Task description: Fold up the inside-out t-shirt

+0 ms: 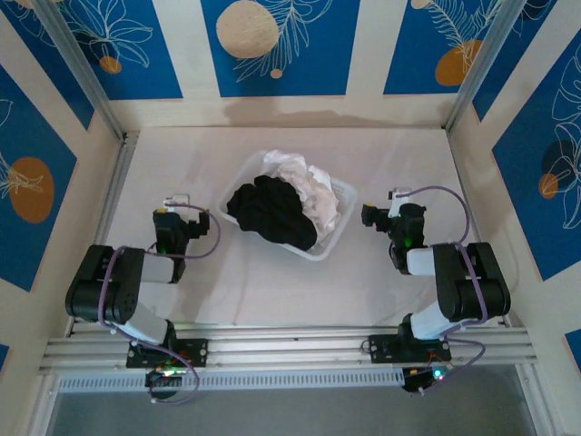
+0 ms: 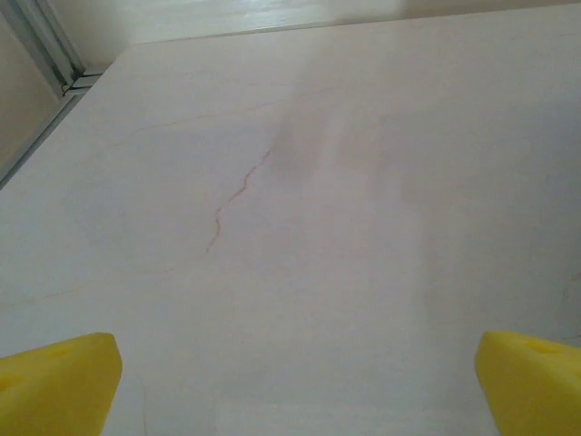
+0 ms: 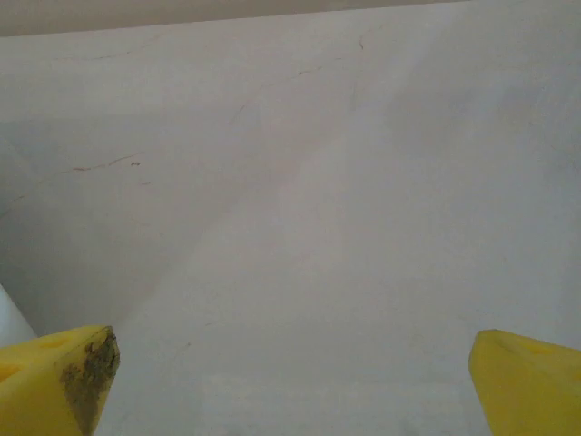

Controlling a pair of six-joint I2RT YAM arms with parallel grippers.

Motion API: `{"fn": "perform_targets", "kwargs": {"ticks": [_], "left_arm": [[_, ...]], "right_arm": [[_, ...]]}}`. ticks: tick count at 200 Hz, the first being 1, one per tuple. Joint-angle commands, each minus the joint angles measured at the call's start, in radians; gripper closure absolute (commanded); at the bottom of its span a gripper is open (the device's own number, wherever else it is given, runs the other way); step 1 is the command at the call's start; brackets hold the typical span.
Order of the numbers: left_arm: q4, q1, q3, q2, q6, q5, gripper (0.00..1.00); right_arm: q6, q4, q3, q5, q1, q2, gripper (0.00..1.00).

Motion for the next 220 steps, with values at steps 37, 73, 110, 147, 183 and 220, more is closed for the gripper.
{"fn": "perform_targets", "kwargs": {"ticks": [37,73,110,147,183,220], "left_arm": [[0.03,0.011,0.021,0.014,0.006,0.014,0.0],[0.031,0.012,0.021,0.014,0.006,0.014,0.0],[0.031,0.011,0.021,0.014,0.006,0.013,0.0],[0.029,0.011,0.021,0.014,0.006,0.013,0.0],[0.03,0.011,0.021,0.014,0.006,0.013,0.0],[0.03,0.011,0.019,0.014,0.005,0.014,0.0]], "right_arm": [[0.01,0.045,0.023,-0.007,-0.006,0.014,0.01],[0.016,0.04,0.025,-0.025,-0.014,0.014,0.01],[0.017,0.039,0.025,-0.039,-0.02,0.012,0.01],[0.016,0.039,0.024,-0.039,-0.019,0.012,0.01],[0.015,0.039,0.024,-0.039,-0.019,0.012,0.01],[0.015,0.039,0.024,-0.039,-0.02,0.013,0.01]]}}
